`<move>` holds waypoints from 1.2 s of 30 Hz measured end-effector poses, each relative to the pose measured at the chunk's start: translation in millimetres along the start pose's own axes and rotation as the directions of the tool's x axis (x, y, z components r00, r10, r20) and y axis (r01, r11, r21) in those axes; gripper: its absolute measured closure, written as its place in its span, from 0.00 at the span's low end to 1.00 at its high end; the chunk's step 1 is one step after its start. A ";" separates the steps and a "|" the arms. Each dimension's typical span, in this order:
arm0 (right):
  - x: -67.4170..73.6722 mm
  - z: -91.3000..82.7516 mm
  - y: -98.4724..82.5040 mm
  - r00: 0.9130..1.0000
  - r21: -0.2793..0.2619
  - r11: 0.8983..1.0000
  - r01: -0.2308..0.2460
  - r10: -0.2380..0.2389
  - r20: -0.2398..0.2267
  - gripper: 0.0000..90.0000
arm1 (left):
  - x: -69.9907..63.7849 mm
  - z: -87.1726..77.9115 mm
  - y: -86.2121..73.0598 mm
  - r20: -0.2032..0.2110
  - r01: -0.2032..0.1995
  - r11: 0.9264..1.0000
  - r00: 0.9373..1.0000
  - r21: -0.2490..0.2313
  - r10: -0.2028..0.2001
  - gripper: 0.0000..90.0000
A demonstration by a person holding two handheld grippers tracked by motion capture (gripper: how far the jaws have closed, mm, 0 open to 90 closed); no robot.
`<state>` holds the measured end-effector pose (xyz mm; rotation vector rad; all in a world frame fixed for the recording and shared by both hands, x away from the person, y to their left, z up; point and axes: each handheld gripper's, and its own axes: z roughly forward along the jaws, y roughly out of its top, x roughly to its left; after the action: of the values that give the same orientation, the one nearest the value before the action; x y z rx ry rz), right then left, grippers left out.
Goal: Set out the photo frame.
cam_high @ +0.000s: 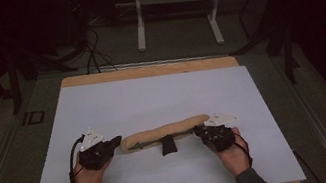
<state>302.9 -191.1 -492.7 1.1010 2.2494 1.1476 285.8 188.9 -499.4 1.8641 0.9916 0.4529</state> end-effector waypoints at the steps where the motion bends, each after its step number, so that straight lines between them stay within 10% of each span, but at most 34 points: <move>1: 0.8 1.5 0.3 1.000 0.002 1.000 0.001 -0.001 0.002 1.00 | -0.2 0.1 -0.1 0.002 0.002 1.000 1.000 0.000 -0.002 1.00; 36: 32.2 25.4 16.2 0.995 0.040 0.994 0.099 -0.099 0.003 1.00 | -15.8 0.4 -3.3 0.046 -0.037 0.999 0.998 0.013 0.036 1.00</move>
<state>306.6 -147.1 -494.3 0.9936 2.3047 1.0629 275.1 177.0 -500.9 1.8989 0.9336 0.4246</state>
